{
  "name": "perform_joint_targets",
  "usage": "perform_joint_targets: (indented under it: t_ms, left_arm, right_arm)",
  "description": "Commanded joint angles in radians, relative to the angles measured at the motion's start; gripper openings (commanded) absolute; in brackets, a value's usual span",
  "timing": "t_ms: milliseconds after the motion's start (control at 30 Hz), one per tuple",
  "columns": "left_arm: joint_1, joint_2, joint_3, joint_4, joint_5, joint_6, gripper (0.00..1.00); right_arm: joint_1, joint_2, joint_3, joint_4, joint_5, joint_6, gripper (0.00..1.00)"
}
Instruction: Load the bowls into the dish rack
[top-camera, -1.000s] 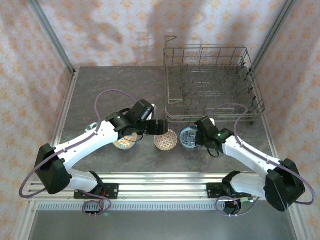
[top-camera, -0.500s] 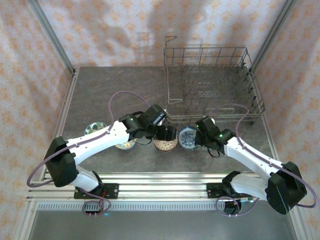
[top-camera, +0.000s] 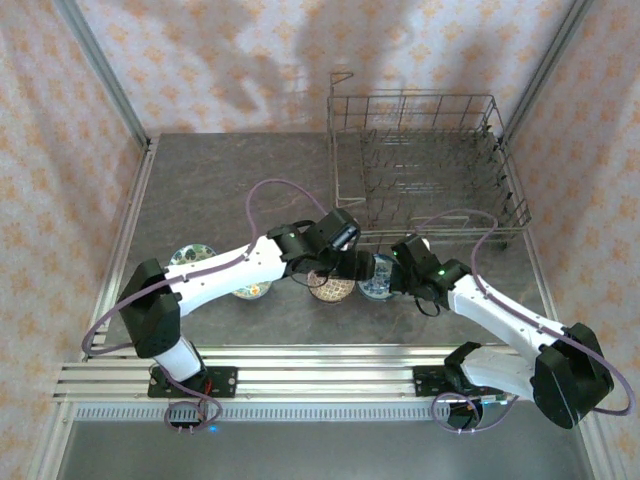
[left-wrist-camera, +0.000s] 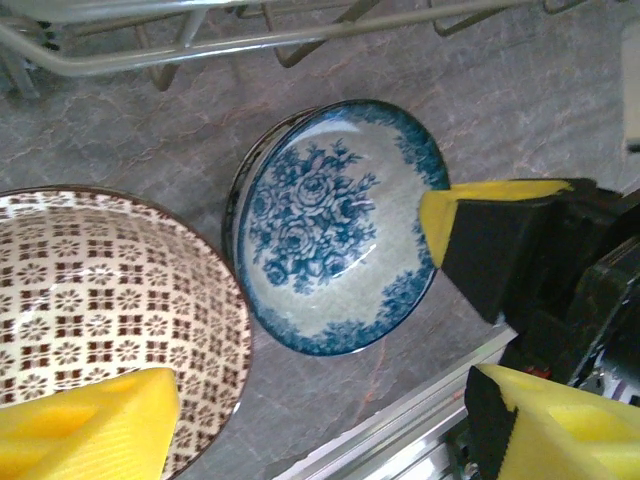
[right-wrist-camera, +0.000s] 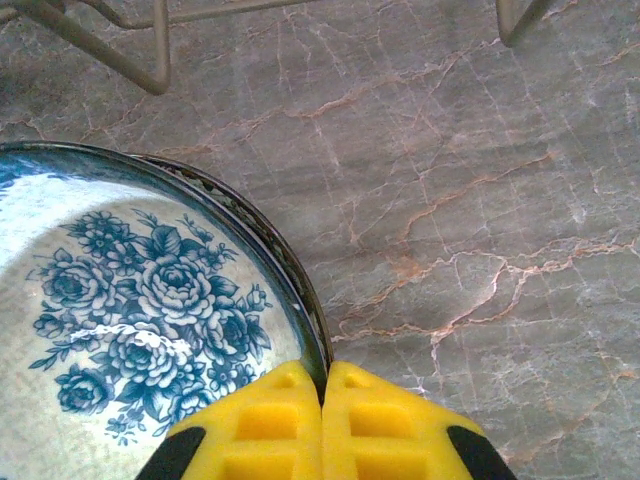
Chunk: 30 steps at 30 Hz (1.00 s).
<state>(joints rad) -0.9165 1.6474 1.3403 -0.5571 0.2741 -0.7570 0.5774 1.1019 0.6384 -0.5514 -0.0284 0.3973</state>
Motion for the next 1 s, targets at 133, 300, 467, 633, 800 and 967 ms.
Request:
perform_joint_targets:
  t_ms: [133, 300, 467, 633, 800, 967]
  left_arm:
    - [-0.006, 0.068, 0.088, 0.013, 0.011, -0.031, 0.76]
    - [-0.006, 0.062, 0.082, 0.014, -0.007, -0.039, 0.76]
    - [-0.007, 0.036, 0.061, 0.017, -0.034, -0.048, 0.76]
    - [-0.007, 0.014, 0.041, 0.016, -0.059, -0.056, 0.76]
    - [-0.005, 0.013, 0.037, 0.006, -0.07, -0.067, 0.76]
    - [-0.001, 0.046, 0.073, -0.035, -0.076, -0.072, 0.76]
  right_arm:
    - [-0.015, -0.015, -0.025, 0.019, -0.017, 0.001, 0.02]
    - [-0.024, 0.012, -0.036, 0.06, -0.094, -0.016, 0.02]
    - [-0.012, 0.078, -0.016, 0.1, -0.162, -0.024, 0.02]
    - [0.002, 0.078, -0.008, 0.129, -0.189, -0.011, 0.02]
    - [0.013, 0.127, -0.008, 0.166, -0.214, 0.008, 0.02]
    - [0.014, 0.107, -0.016, 0.136, -0.16, 0.011, 0.02]
